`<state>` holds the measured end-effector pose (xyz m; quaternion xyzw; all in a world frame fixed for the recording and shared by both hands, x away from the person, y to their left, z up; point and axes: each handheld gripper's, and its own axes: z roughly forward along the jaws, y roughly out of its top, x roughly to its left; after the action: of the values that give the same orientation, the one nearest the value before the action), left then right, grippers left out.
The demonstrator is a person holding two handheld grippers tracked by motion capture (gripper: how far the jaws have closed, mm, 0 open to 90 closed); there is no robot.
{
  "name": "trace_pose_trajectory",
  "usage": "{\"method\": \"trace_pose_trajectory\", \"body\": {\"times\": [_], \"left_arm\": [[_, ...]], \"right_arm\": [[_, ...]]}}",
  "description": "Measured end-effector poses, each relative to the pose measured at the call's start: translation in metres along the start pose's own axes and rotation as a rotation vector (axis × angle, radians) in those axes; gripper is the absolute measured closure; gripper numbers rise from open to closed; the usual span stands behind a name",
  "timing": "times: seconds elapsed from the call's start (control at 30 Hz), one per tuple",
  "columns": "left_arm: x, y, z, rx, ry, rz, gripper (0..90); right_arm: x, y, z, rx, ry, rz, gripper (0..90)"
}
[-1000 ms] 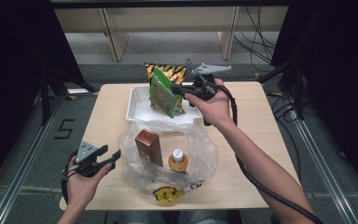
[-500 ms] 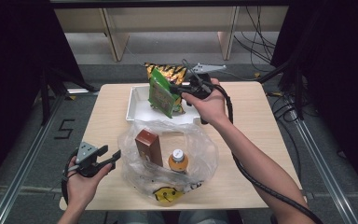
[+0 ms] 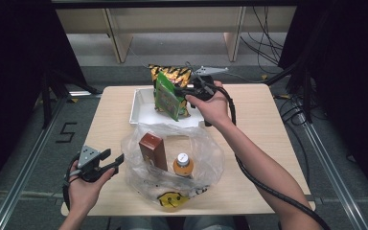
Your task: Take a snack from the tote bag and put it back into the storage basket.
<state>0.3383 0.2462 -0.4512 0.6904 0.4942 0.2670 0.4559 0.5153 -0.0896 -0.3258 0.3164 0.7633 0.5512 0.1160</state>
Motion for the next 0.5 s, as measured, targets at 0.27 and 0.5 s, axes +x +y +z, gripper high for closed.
{"method": "trace_pose_trajectory", "body": {"times": [0.27, 0.5], "left_arm": [[0.000, 0.000, 0.000, -0.002, -0.001, 0.004, 42.4], [0.000, -0.001, 0.000, -0.001, 0.002, 0.000, 42.5]], "right_arm": [[-0.007, -0.003, 0.006, 0.017, -0.011, 0.032, 90.0], [-0.015, -0.006, 0.013, 0.019, -0.024, 0.025, 90.0]]}}
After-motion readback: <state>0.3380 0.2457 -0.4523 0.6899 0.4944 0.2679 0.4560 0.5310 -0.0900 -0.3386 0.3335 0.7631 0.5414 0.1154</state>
